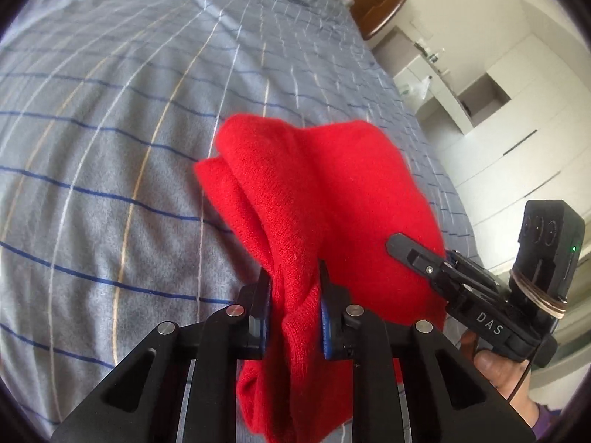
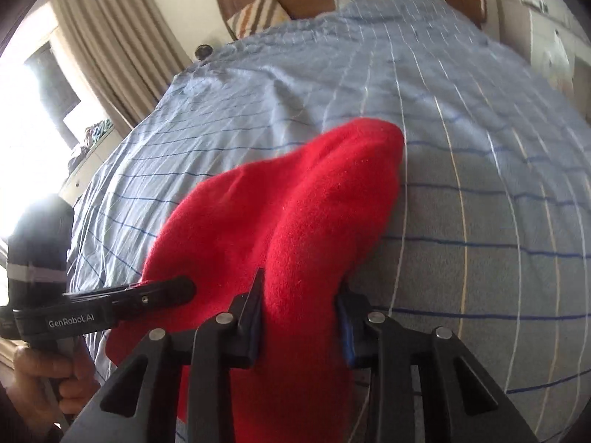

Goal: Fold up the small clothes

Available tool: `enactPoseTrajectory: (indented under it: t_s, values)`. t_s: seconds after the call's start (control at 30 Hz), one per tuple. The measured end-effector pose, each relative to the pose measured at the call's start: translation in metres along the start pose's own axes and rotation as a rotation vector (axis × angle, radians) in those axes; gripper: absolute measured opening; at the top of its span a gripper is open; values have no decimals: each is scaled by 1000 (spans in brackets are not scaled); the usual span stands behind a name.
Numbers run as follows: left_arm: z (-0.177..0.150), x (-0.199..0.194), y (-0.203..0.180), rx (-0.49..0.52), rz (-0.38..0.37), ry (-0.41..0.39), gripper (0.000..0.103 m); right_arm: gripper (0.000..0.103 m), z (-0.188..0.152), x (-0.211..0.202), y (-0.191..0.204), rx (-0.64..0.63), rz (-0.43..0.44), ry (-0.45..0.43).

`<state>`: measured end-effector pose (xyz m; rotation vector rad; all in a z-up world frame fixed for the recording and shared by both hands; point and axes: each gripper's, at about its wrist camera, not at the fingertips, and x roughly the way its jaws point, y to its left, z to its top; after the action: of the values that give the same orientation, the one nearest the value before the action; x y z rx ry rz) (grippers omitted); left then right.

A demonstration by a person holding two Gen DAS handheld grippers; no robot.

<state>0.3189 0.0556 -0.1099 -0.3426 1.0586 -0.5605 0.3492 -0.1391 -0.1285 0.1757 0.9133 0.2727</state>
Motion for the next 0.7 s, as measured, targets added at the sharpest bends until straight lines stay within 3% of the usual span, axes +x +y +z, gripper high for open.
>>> enactPoseTrajectory:
  t_s: [0.17, 0.2, 0.23, 0.27, 0.3, 0.33, 0.37, 0.47, 0.53, 0.57, 0.7]
  values:
    - [12, -64, -21, 64, -14, -123, 21, 31, 18, -55, 29, -50, 79, -137]
    - [12, -68, -21, 73, -4, -121, 27, 32, 23, -59, 31, -43, 98, -139]
    - [8, -68, -17, 79, 25, -106, 41, 36, 26, -59, 30, -27, 115, -125]
    - [0, -64, -11, 81, 74, -86, 52, 46, 25, -54, 27, -7, 125, -94]
    - [-10, -57, -5, 80, 142, -71, 69, 55, 21, -49, 22, 9, 116, -56]
    - [-26, -54, 3, 91, 216, -62, 71, 77, 13, -46, 18, 13, 78, -22]
    - [-44, -56, 8, 116, 285, -59, 71, 89, 0, -47, 12, 8, 31, 2]
    - [-100, -80, 0, 212, 415, -121, 75, 90, -48, -64, -3, -38, -86, 43]
    - [-130, -101, -19, 257, 474, -190, 94, 90, -82, -87, -3, -71, -127, 43]
    - [-141, -110, -29, 276, 508, -226, 99, 90, -97, -99, -2, -85, -144, 38]
    - [-171, -141, -72, 291, 634, -309, 103, 90, -143, -154, 19, -132, -177, 15]
